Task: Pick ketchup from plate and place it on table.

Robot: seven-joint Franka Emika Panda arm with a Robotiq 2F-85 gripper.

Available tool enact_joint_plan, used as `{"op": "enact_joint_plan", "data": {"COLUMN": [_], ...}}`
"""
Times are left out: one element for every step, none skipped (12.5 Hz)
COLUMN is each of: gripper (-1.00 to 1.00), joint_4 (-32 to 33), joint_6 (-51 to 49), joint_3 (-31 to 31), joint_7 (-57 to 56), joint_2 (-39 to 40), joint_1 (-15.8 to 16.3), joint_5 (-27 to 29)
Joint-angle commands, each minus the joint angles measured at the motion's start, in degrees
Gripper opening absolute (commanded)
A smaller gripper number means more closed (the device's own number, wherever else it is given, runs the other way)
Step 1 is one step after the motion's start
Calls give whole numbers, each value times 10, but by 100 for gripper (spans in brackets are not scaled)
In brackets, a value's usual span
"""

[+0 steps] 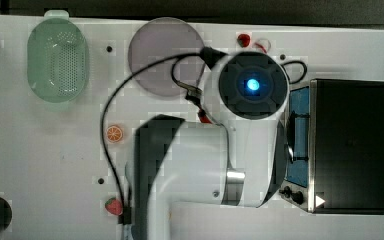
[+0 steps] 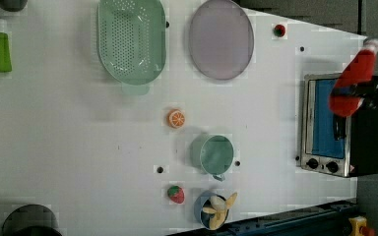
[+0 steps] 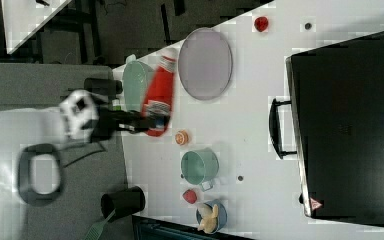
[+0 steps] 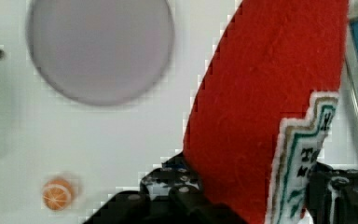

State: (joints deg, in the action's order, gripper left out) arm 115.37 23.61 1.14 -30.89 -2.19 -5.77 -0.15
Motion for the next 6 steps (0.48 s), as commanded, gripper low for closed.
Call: {"op": "enact_joint_plan", "data": {"gripper": [21,21,21,21,21,21], "joint_4": [101,128,153,176,195,209], "joint_6": [54,86,119,149,181,216], "joint_3": [-2,0,1,3,6,8], "joint_7": [30,30,30,30,30,30], "joint_2": [2,-1,2,10,22,39], "joint_1": [-12,-11,-9,-7,-7,-7], "joint_5": [2,2,2,2,2,2]}}
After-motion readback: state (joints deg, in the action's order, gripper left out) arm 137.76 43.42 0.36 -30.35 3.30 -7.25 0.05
